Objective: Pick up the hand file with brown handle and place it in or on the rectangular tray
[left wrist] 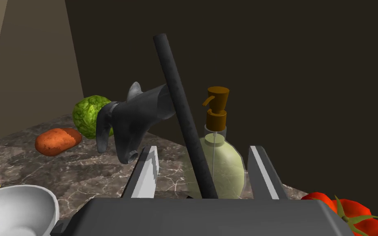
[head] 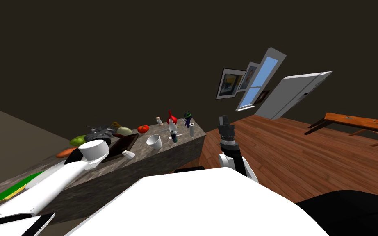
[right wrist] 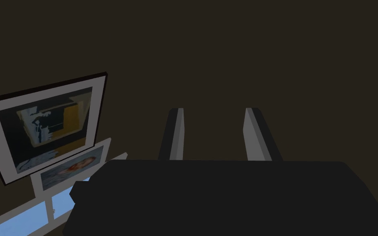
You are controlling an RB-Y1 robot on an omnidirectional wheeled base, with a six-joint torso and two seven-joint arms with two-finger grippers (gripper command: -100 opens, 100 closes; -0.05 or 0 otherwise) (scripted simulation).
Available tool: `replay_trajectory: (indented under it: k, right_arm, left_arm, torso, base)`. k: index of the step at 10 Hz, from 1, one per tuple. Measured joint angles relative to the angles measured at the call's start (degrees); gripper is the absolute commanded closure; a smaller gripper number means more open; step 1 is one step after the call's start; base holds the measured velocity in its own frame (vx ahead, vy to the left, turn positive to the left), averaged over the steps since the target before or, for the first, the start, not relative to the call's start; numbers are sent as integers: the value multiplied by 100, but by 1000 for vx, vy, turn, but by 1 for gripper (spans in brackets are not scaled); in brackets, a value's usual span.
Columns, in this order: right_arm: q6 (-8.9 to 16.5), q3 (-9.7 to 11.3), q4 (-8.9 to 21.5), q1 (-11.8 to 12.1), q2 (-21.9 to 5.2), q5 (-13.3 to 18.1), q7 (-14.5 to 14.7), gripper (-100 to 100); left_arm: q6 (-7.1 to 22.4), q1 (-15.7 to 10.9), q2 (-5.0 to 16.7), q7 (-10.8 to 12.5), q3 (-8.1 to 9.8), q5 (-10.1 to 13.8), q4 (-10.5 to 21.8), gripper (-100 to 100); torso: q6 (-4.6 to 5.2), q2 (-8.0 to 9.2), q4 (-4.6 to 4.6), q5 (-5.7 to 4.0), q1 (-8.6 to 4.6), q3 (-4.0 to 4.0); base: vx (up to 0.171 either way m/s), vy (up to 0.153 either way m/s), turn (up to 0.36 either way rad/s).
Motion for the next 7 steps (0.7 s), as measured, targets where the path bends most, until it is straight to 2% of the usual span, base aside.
replay_trajectory:
  k: [3, 4, 5, 7]
  right_arm:
    - [0, 1, 0, 0, 1, 0, 0, 0]
    - [0, 1, 0, 0, 1, 0, 0, 0]
    - [0, 1, 0, 0, 1, 0, 0, 0]
    - [0, 1, 0, 0, 1, 0, 0, 0]
  left_arm:
    - [0, 0, 0, 0, 0, 0, 0, -100]
    - [0, 0, 0, 0, 0, 0, 0, 0]
    - [0, 0, 0, 0, 0, 0, 0, -100]
    - [22, 40, 254, -23, -31, 258, -32, -100]
  torso:
    - [0, 13, 4, -7, -23, 8]
    - [0, 14, 4, -7, -24, 9]
    - [0, 14, 4, -7, -24, 9]
    - [0, 11, 4, -11, -40, 8]
  base:
    - [0, 0, 0]
    - [0, 0, 0]
    - [4, -25, 12]
    - [11, -37, 15]
